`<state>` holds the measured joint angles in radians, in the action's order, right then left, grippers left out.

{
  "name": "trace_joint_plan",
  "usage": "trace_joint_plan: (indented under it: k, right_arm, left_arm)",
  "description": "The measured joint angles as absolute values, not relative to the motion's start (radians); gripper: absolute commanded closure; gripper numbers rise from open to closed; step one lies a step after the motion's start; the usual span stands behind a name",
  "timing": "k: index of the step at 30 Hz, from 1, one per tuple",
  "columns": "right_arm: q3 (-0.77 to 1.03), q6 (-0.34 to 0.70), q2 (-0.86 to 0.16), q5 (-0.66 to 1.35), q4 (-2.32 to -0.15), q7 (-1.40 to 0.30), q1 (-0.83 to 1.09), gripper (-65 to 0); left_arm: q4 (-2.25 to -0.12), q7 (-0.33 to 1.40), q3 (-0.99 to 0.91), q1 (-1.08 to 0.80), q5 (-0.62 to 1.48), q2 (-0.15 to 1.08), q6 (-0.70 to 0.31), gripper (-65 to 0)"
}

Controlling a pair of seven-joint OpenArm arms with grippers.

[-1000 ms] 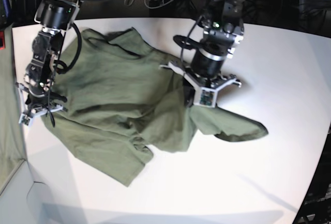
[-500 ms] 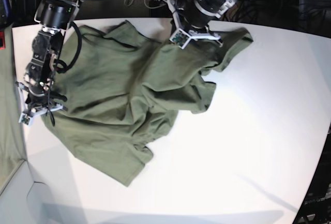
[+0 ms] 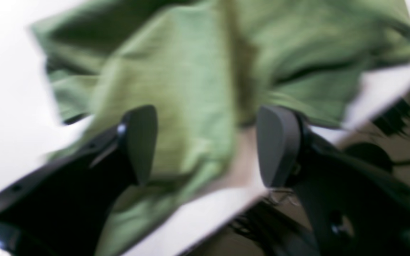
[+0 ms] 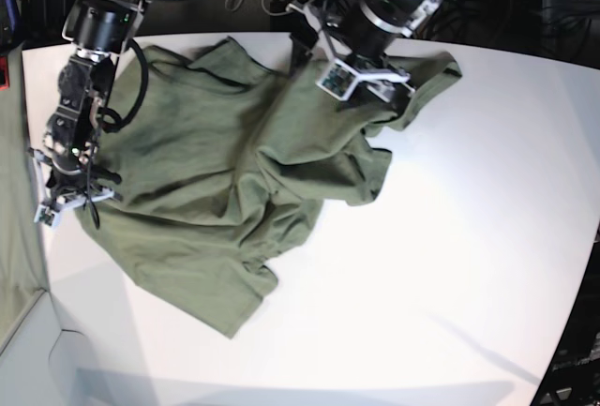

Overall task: Layout the t-shirt on the table in an organized manner, then fold the t-shirt properly
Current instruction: 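Lower the left gripper onto the shirt and grasp a fold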

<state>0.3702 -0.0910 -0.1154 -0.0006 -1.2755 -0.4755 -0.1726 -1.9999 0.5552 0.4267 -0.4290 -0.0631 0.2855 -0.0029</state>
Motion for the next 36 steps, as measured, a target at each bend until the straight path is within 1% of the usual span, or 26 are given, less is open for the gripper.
trace_joint_plan:
  k: [2, 7, 9, 11, 16, 21, 25, 28, 32, 36]
  right_arm:
    - [0.371, -0.091, -0.116, -0.001, -1.275, -0.475, -0.170, 0.0]
    - [0.370, -0.091, -0.114, 0.000, -1.275, -0.473, -0.167, 0.0]
    - [0.371, -0.091, -0.115, -0.001, -1.275, -0.474, -0.161, 0.0]
    - [0.371, -0.091, -0.114, -0.001, -1.275, -0.476, -0.157, 0.0]
    - [0.370, -0.091, -0.113, -0.001, -1.274, -0.474, -0.157, 0.0]
    - [0.370, -0.091, -0.113, -0.001, -1.274, -0.475, -0.157, 0.0]
    - [0.370, -0.091, -0.114, 0.000, -1.272, -0.475, -0.157, 0.0]
    - [0.370, -0.091, -0.114, -0.001, -1.271, -0.475, -0.157, 0.0]
    - [0.370, -0.091, -0.113, 0.000, -1.271, -0.475, -0.157, 0.0]
    - [0.370, -0.091, -0.115, -0.001, -1.271, -0.472, -0.157, 0.0]
  left_arm:
    - [-1.997, 0.570, 0.337, -0.428, -0.070, 0.224, -0.001, -42.5]
    - [-1.969, 0.563, 0.068, -0.374, -0.076, -0.021, -0.001, -42.5]
    - [-1.938, 0.560, 0.003, -0.328, -0.072, -0.091, -0.003, -42.5]
    - [-1.891, 0.558, -0.026, -0.283, -0.070, -0.127, -0.004, -42.5]
    - [-1.688, 0.564, -0.044, -0.206, -0.073, -0.131, 0.002, -42.5]
    - [-1.585, 0.554, -0.074, -0.176, -0.066, -0.137, -0.002, -42.5]
    - [-1.580, 0.554, -0.145, -0.175, -0.070, -0.152, -0.001, -42.5]
    - [-1.618, 0.552, -0.176, -0.188, -0.070, -0.150, 0.001, -42.5]
    - [-1.579, 0.551, -0.178, -0.181, 0.015, -0.144, -0.001, -42.5]
    - [-1.505, 0.529, -0.170, -0.143, 0.102, -0.108, -0.006, -42.5]
